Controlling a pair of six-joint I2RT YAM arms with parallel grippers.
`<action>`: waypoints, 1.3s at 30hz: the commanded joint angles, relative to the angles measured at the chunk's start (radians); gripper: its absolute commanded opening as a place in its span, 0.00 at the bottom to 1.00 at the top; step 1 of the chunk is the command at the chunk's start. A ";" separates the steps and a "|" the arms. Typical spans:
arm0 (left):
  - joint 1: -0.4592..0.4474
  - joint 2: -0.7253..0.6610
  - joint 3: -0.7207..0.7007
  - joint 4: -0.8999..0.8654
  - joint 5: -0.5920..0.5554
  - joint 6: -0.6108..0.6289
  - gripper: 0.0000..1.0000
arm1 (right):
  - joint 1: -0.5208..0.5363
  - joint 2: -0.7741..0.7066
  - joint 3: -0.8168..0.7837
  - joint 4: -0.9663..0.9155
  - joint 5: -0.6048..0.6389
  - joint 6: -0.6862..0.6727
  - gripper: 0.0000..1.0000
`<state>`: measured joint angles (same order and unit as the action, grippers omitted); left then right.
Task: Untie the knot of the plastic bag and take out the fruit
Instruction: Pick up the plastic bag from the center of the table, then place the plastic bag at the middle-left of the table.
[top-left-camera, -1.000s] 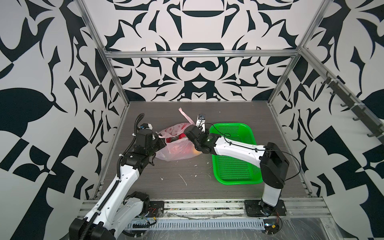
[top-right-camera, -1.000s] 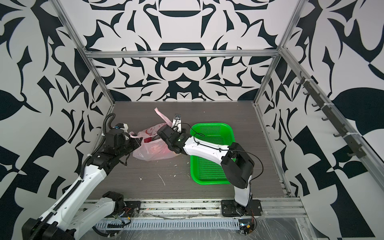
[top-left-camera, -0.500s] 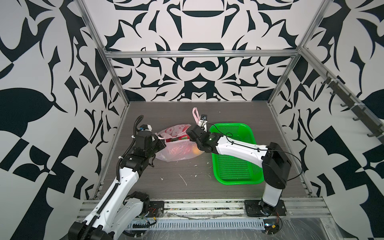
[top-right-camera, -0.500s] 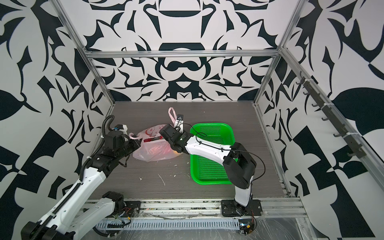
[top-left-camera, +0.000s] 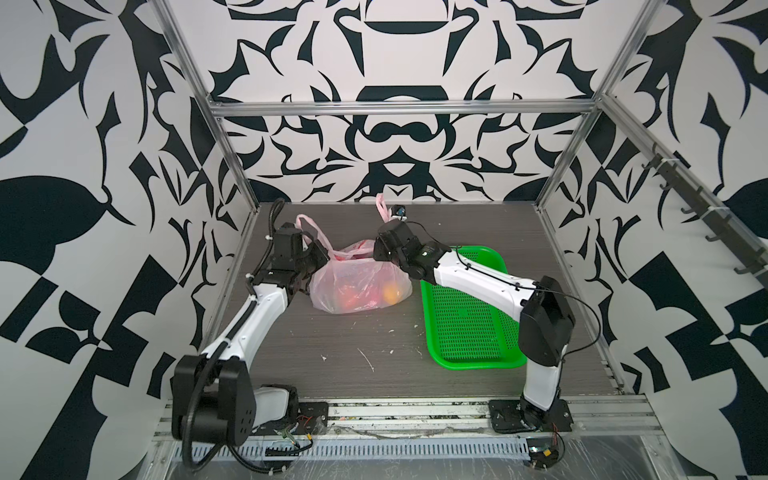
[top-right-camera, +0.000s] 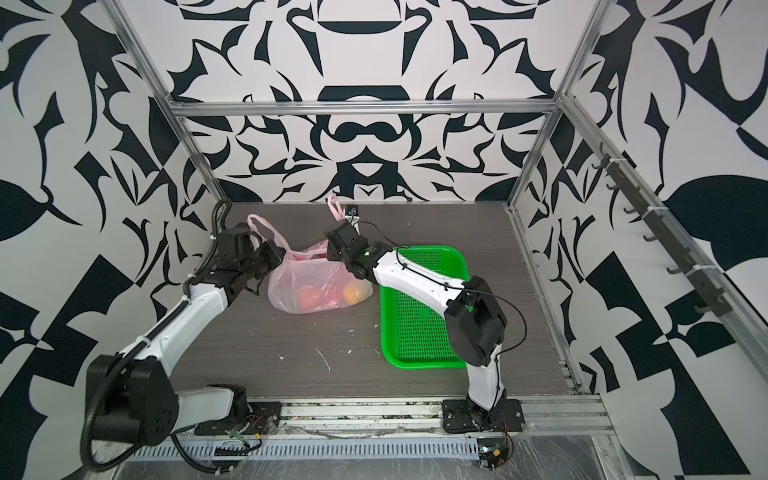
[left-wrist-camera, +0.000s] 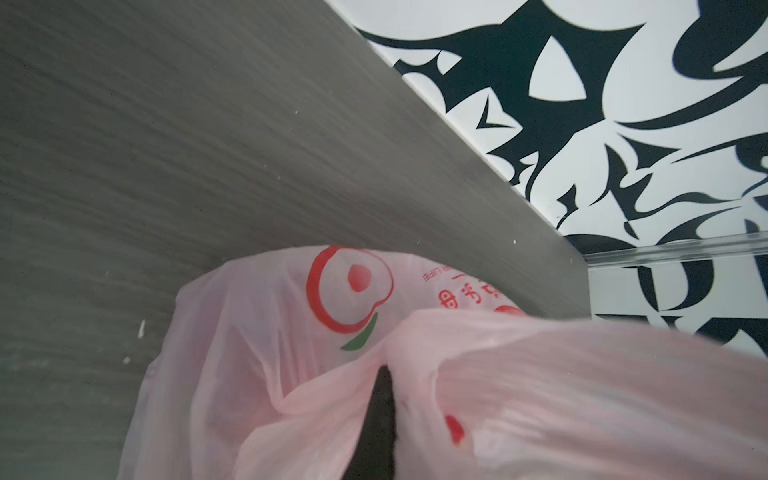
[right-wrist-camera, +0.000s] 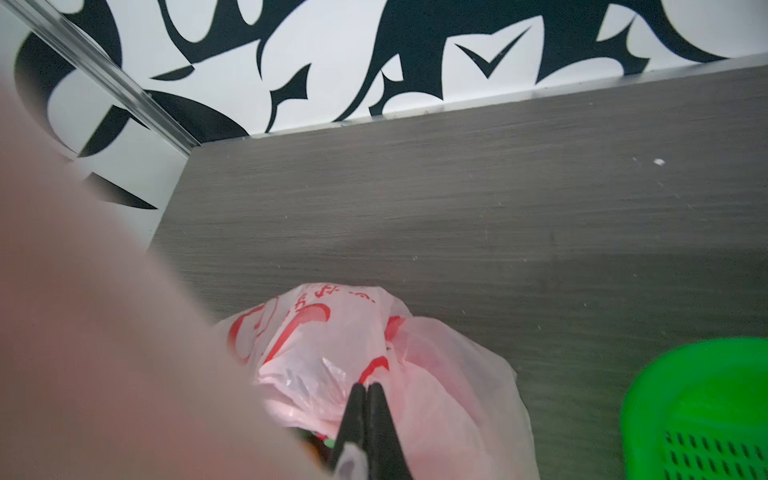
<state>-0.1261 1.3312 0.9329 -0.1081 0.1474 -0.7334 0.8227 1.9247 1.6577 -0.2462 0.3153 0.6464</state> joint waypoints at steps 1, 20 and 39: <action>0.020 0.059 0.077 0.064 0.062 0.017 0.00 | -0.026 0.043 0.111 0.026 -0.102 -0.073 0.00; 0.066 0.043 0.131 0.000 0.199 -0.014 0.00 | -0.060 0.024 0.066 0.069 -0.222 -0.106 0.00; 0.061 -0.513 -0.367 -0.307 0.176 -0.098 0.00 | 0.148 -0.276 -0.478 0.077 -0.071 0.113 0.00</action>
<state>-0.0639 0.8490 0.6056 -0.3347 0.3408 -0.8154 0.9581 1.6989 1.2144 -0.1772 0.1799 0.7002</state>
